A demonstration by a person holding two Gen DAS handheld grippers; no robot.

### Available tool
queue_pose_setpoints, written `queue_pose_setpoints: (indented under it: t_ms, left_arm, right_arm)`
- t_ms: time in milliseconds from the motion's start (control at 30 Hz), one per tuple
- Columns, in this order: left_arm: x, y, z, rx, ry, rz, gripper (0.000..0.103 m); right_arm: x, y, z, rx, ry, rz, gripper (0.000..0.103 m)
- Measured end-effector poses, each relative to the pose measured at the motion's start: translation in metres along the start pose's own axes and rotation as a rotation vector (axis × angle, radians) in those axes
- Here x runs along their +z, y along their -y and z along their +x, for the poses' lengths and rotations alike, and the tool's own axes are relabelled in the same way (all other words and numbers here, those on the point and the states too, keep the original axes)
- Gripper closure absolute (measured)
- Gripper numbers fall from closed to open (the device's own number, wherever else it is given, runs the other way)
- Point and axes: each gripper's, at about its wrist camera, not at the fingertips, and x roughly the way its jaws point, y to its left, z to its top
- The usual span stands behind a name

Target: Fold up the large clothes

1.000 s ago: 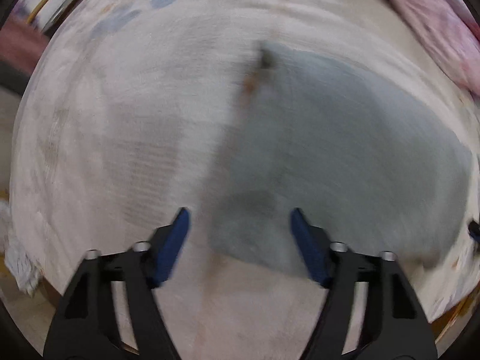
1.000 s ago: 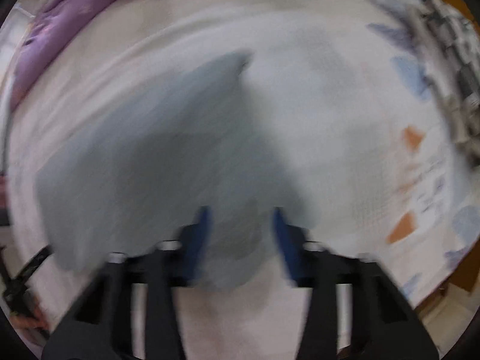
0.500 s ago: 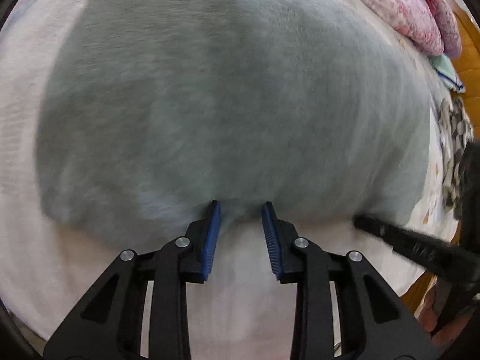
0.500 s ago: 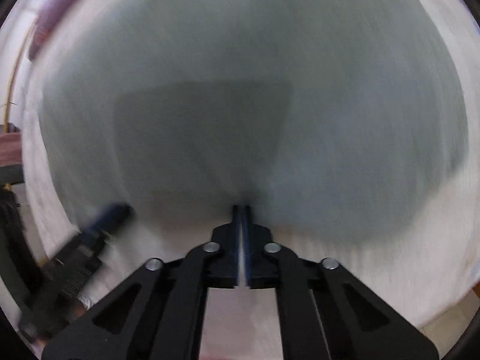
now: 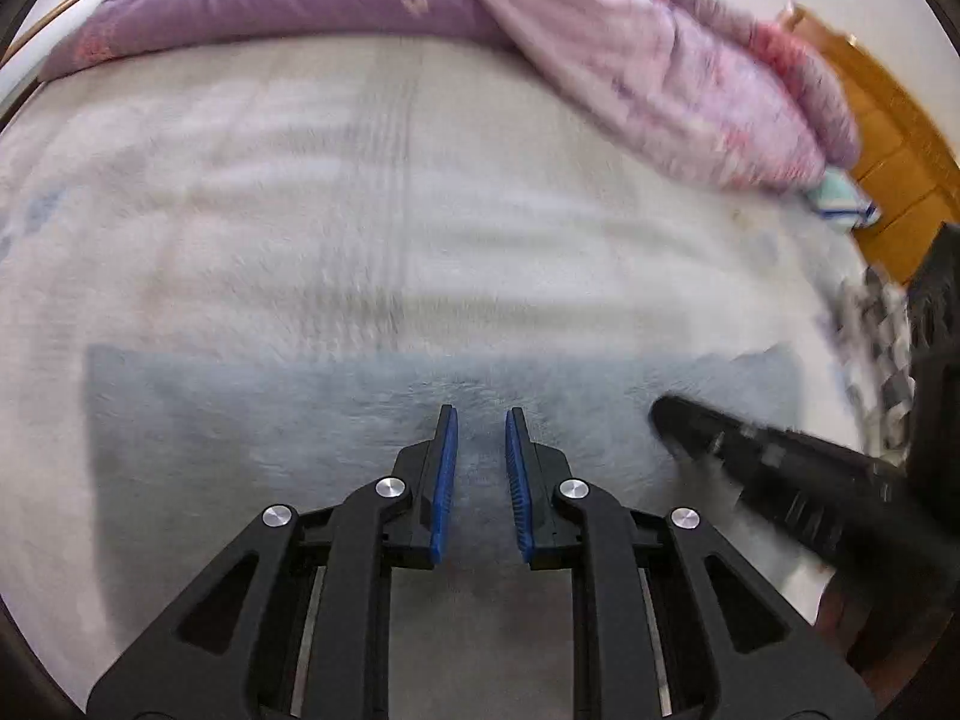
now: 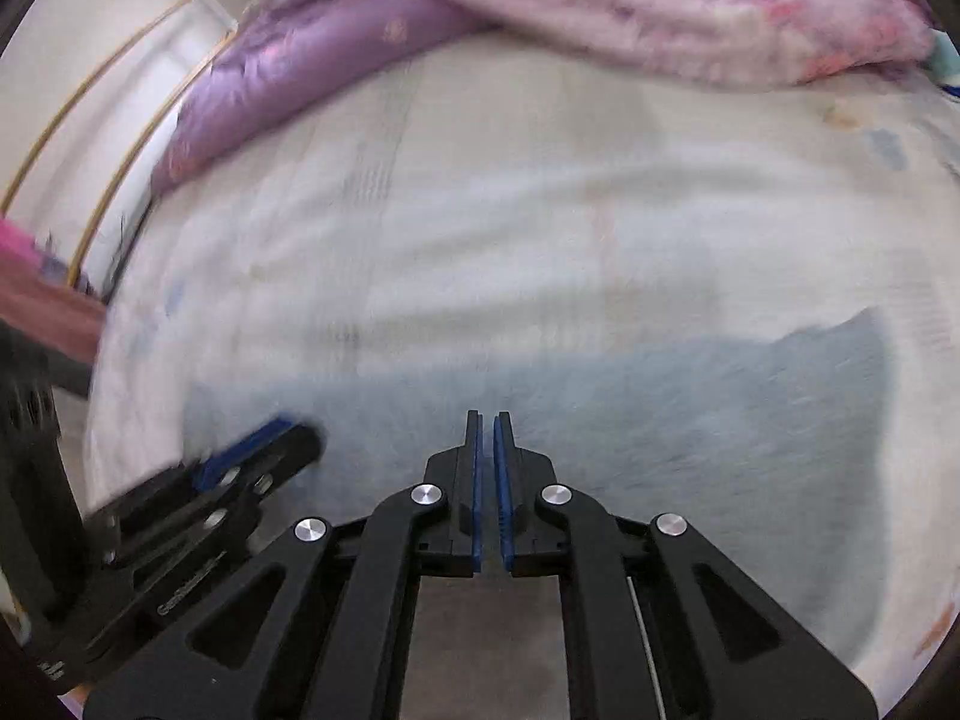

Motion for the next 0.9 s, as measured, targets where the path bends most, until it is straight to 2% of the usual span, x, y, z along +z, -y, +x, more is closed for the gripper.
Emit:
queue_pose_setpoints:
  t_ms: [67,133,167,267,333,367,433,467,533,600,633,700,733,767,800,833,867,900]
  left_arm:
    - [-0.026,-0.002,-0.002,-0.003,0.031,0.000,0.087]
    - [-0.054,-0.006,-0.014,-0.014,0.052,0.005,0.087]
    - [-0.071,-0.007,-0.023,-0.016,0.050,0.013,0.087]
    - [-0.103,-0.009,-0.033,-0.005,-0.023,0.018,0.087]
    - [-0.117,-0.012,-0.032,0.024,-0.123,0.034,0.086]
    - [-0.121,-0.012,-0.031,0.031,-0.145,0.047,0.086]
    - [-0.119,-0.017,-0.041,0.060,-0.151,0.051,0.086]
    - [-0.111,-0.021,-0.049,0.076,-0.131,0.034,0.086]
    - [-0.086,-0.027,-0.071,0.100,-0.033,0.020,0.085]
    - [-0.062,-0.030,-0.080,0.138,0.041,0.037,0.084]
    - [-0.046,-0.035,-0.079,0.151,0.079,0.040,0.079]
    - [-0.026,-0.044,-0.069,0.168,0.114,0.036,0.078]
    - [-0.016,-0.052,-0.055,0.200,0.117,0.042,0.078]
    - [-0.011,-0.058,-0.043,0.231,0.104,0.051,0.075]
    - [-0.007,-0.068,-0.029,0.249,0.077,0.061,0.070]
    - [-0.006,-0.079,-0.020,0.240,0.051,0.059,0.063]
    - [-0.009,-0.095,-0.022,0.185,0.053,0.049,0.061]
    - [-0.010,-0.100,-0.025,0.173,0.057,0.053,0.061]
  right_arm:
    - [-0.035,0.001,0.005,-0.003,0.019,-0.012,0.099]
    - [-0.064,0.009,-0.009,0.020,0.054,-0.004,0.100]
    - [-0.078,0.012,-0.015,0.034,0.041,0.006,0.101]
    - [-0.120,0.022,-0.027,0.038,-0.061,0.029,0.102]
    - [-0.134,0.026,-0.023,0.006,-0.163,0.022,0.102]
    - [-0.136,0.029,-0.024,0.014,-0.188,0.026,0.103]
    - [-0.126,0.033,-0.033,0.010,-0.250,0.046,0.101]
    - [-0.119,0.034,-0.041,0.010,-0.227,0.055,0.100]
    - [-0.088,0.036,-0.066,0.002,-0.107,0.056,0.098]
    - [-0.050,0.035,-0.079,-0.049,-0.005,0.025,0.097]
    - [-0.038,0.034,-0.079,-0.065,0.024,0.011,0.097]
    - [-0.009,0.031,-0.072,-0.086,0.085,-0.017,0.097]
    - [0.000,0.032,-0.064,-0.088,0.103,-0.026,0.097]
    - [0.007,0.033,-0.053,-0.089,0.103,-0.041,0.098]
    - [0.013,0.035,-0.034,-0.115,0.061,-0.091,0.102]
    - [0.012,0.043,-0.021,-0.152,0.034,-0.124,0.102]
    - [0.010,0.056,-0.014,-0.196,0.011,-0.149,0.103]
    - [0.005,0.078,-0.011,-0.202,-0.006,-0.135,0.103]
